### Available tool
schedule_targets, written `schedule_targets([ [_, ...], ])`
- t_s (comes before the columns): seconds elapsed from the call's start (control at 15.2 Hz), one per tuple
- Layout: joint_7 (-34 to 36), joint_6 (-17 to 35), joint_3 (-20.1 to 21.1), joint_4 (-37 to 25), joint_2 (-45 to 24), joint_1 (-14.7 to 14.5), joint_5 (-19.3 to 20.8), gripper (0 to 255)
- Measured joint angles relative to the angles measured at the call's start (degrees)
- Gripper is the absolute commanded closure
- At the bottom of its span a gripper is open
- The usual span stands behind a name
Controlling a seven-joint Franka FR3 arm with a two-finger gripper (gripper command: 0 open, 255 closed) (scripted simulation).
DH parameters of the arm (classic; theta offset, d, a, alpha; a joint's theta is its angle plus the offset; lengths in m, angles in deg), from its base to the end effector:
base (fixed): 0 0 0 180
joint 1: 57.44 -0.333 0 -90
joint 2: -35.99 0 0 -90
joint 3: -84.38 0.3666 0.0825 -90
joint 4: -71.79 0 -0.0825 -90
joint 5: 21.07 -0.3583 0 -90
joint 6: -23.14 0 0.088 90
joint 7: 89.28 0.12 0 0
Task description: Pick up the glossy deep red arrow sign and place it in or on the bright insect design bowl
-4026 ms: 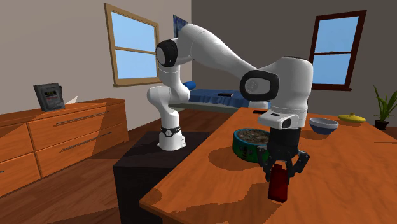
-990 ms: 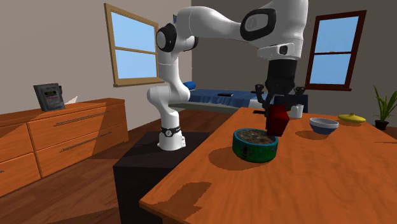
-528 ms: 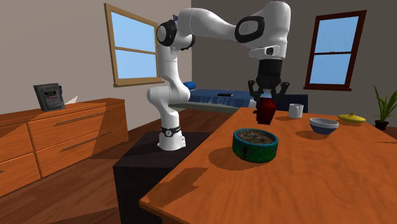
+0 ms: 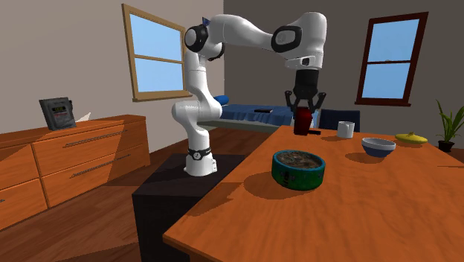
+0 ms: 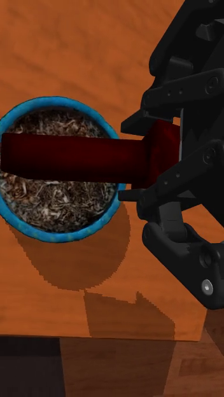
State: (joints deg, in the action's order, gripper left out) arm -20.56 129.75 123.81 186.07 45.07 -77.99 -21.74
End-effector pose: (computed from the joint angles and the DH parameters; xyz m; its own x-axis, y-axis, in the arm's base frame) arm 0.2275 0.4350 0.5573 0.9840 -0.1598 0.0792 -0.1635 -0.9856 0.0423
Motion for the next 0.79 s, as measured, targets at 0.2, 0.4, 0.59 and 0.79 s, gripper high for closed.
schedule_targets([
  [0.2, 0.5, 1.8, 0.3, 2.1, 0.3, -0.3, -0.3, 255],
  [0.4, 1.0, 4.0, 0.6, 4.1, 0.0, -0.4, -0.1, 255],
  [0.59, 1.8, 6.5, 1.1, 5.8, -1.0, -0.4, 0.5, 255],
  [0.79, 2.4, 8.5, 1.4, 7.2, -1.9, -0.4, 1.1, 255],
])
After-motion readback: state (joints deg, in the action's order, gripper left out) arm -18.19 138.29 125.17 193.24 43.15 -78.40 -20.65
